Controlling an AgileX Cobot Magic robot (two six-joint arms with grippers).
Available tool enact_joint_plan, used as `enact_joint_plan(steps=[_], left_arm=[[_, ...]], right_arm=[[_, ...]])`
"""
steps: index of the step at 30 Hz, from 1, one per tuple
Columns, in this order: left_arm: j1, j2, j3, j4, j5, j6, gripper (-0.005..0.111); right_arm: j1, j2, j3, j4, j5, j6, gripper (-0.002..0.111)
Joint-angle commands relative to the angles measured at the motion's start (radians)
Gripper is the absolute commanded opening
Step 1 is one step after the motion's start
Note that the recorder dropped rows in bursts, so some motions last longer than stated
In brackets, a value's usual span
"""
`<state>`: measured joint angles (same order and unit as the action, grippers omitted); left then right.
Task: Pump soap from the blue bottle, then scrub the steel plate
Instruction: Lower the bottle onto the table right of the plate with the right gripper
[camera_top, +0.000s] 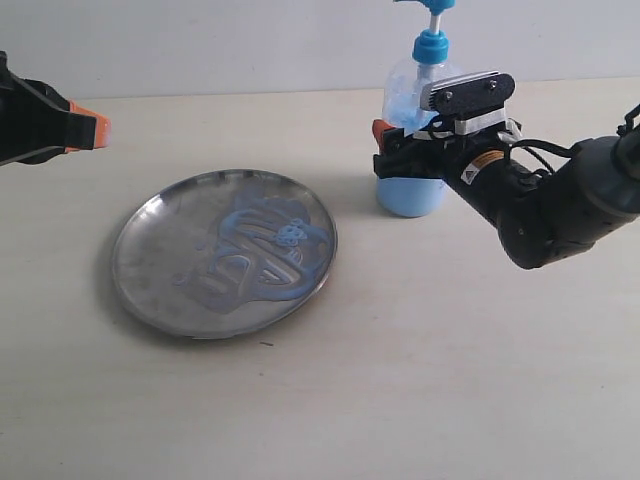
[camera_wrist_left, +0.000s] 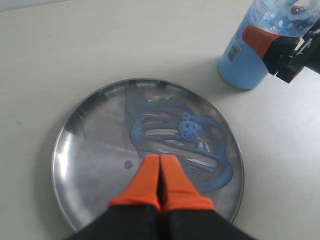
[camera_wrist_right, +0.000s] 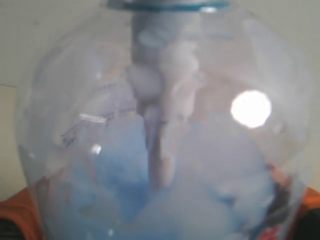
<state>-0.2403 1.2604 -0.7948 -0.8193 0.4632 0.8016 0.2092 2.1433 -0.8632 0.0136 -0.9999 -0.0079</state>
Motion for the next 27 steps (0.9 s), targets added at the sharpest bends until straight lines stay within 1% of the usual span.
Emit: enact_joint_plan(steps=[1, 3, 7, 11, 14, 16, 21, 27], left_arm=[[0.003, -0.009, 0.001, 0.000, -0.005, 0.005, 0.000], [0.003, -0.009, 0.001, 0.000, -0.005, 0.005, 0.000], [0.003, -0.009, 0.001, 0.000, -0.005, 0.005, 0.000], [0.003, -0.007, 0.001, 0.000, -0.005, 0.005, 0.000], [0.003, -0.007, 0.001, 0.002, -0.005, 0.005, 0.000], [0.003, -0.007, 0.001, 0.002, -0.005, 0.005, 0.000], [0.003, -0.007, 0.001, 0.004, -0.005, 0.007, 0.000], [0.003, -0.007, 0.001, 0.004, -0.005, 0.007, 0.000]], right_arm=[[0.001, 0.002, 0.007, -0.014, 0.004, 0.036, 0.086], [0.001, 0.002, 0.007, -0.014, 0.004, 0.036, 0.090], [0.001, 0.002, -0.012, -0.014, 0.010, 0.036, 0.096], [0.001, 0.002, -0.031, -0.014, 0.007, 0.045, 0.097], [0.001, 0.000, -0.031, -0.014, -0.008, 0.135, 0.097], [0.001, -0.006, -0.031, -0.014, 0.002, 0.156, 0.097], [0.001, -0.035, -0.031, -0.014, 0.054, 0.097, 0.097], [0.001, -0.109, -0.031, -0.025, 0.221, 0.080, 0.097]])
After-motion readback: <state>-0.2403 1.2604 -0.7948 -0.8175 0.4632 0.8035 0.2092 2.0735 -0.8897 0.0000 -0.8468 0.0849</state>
